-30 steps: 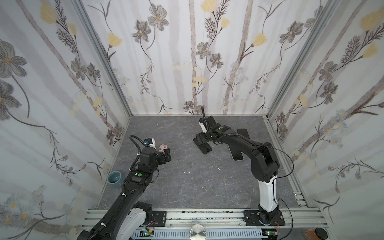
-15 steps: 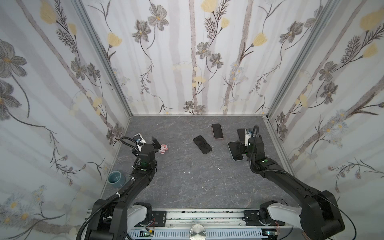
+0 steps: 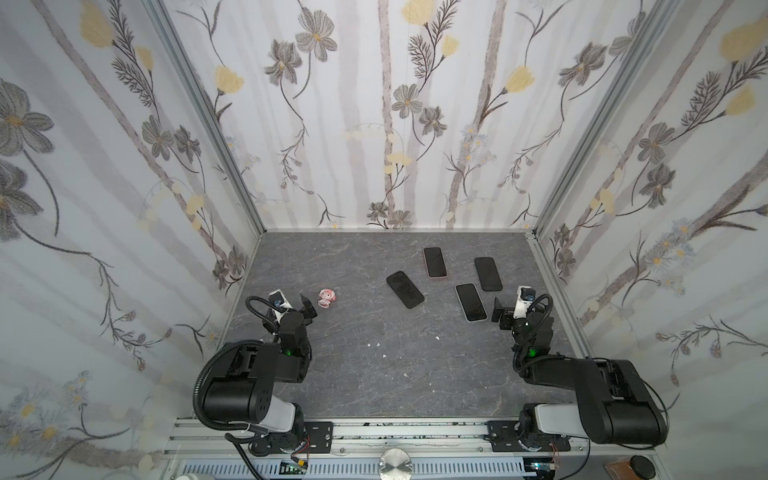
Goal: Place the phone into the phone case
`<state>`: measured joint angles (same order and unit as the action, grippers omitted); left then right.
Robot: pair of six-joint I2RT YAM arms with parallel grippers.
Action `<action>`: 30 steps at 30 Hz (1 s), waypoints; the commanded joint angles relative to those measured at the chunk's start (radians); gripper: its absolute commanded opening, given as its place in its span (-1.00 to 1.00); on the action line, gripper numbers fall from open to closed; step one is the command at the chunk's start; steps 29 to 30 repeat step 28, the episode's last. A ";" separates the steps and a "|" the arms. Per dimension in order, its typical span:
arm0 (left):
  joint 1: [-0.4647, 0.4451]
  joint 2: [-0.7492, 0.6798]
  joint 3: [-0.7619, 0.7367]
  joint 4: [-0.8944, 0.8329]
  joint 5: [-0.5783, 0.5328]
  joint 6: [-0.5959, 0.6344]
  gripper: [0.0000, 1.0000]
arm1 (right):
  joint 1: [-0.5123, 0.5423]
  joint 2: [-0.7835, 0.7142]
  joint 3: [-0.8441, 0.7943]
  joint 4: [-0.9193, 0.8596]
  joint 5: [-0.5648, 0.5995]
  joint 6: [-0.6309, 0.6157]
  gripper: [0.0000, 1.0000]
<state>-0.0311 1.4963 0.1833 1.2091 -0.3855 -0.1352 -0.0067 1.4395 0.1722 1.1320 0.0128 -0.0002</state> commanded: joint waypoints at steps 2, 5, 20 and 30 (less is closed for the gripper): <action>0.013 0.061 -0.031 0.263 0.187 0.034 1.00 | -0.011 0.058 -0.019 0.259 -0.135 0.011 0.99; 0.010 0.070 -0.019 0.234 0.157 0.030 1.00 | -0.012 0.073 0.002 0.240 0.050 0.087 0.99; -0.026 0.093 0.041 0.165 0.079 0.054 1.00 | 0.002 0.069 0.012 0.211 0.074 0.071 0.99; -0.028 0.091 0.038 0.170 0.064 0.052 1.00 | 0.002 0.068 0.012 0.209 0.076 0.069 0.99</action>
